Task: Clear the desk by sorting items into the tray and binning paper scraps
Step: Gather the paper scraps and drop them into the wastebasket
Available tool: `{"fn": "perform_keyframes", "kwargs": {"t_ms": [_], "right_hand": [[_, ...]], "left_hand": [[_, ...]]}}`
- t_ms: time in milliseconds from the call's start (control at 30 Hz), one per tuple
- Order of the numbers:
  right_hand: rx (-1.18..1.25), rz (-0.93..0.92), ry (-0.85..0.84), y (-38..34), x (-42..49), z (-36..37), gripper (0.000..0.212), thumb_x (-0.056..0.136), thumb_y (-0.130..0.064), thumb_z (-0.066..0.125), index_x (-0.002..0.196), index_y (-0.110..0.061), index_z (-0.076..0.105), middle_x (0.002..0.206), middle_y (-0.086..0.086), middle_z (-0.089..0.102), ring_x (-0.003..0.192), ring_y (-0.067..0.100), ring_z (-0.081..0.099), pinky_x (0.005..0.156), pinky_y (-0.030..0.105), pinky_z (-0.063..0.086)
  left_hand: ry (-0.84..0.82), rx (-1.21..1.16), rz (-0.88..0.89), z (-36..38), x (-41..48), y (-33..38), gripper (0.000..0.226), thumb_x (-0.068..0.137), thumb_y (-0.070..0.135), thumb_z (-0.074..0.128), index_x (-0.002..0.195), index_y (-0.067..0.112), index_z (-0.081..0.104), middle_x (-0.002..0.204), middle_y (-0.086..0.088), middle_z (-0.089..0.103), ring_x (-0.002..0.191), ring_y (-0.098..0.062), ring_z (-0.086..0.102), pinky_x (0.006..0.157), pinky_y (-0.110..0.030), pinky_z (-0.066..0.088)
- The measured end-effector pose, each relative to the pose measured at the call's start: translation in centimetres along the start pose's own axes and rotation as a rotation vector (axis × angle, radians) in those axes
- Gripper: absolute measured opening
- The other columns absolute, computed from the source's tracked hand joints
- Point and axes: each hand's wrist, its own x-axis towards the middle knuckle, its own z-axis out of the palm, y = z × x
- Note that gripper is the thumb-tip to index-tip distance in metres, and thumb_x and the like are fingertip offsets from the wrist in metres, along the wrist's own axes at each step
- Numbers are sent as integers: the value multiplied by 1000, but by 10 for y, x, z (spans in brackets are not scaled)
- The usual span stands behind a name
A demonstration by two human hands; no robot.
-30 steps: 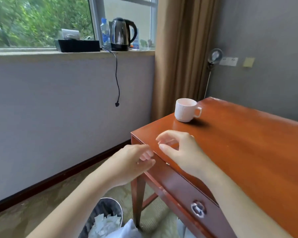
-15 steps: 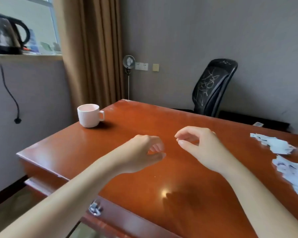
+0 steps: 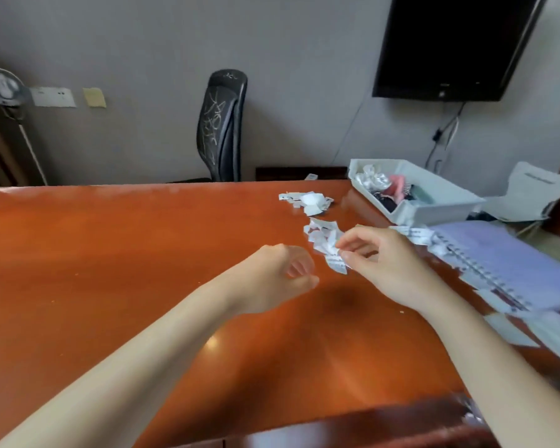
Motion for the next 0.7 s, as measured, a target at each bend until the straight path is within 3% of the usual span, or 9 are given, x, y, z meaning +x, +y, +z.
{"fn": "perform_keyframes", "kwargs": {"t_ms": [167,367,500,700], "right_hand": [[-76,96,53,43,-38,-33,14,88,-13,60,97,-19,69,93,-9,67,88,-2,60,74,12,45],[-382,204,168,87,-81,-77,17,90,-16,58,103,-23,67,102,-11,64,99,10,58,87,33,49],[-506,310,201,111,-101,-96,18,90,-22,57,106,-24,65,107,-9,60,107,19,54,85,41,49],[-579,378,231,133,-118,-105,23,90,-24,57,112,-21,61,120,-3,52,113,21,46,91,36,40]], "left_hand": [[-77,-7,57,47,28,28,27,90,34,56,113,21,60,114,6,63,104,-9,59,91,-23,47],[-155,124,134,92,51,50,32,91,38,54,118,23,56,123,4,54,112,-13,49,99,-30,42],[-153,141,148,108,63,67,32,89,39,56,116,21,56,125,1,49,117,-16,44,102,-35,40],[-79,171,180,124,83,94,32,87,40,58,111,19,52,127,0,44,118,-20,41,101,-36,38]]}}
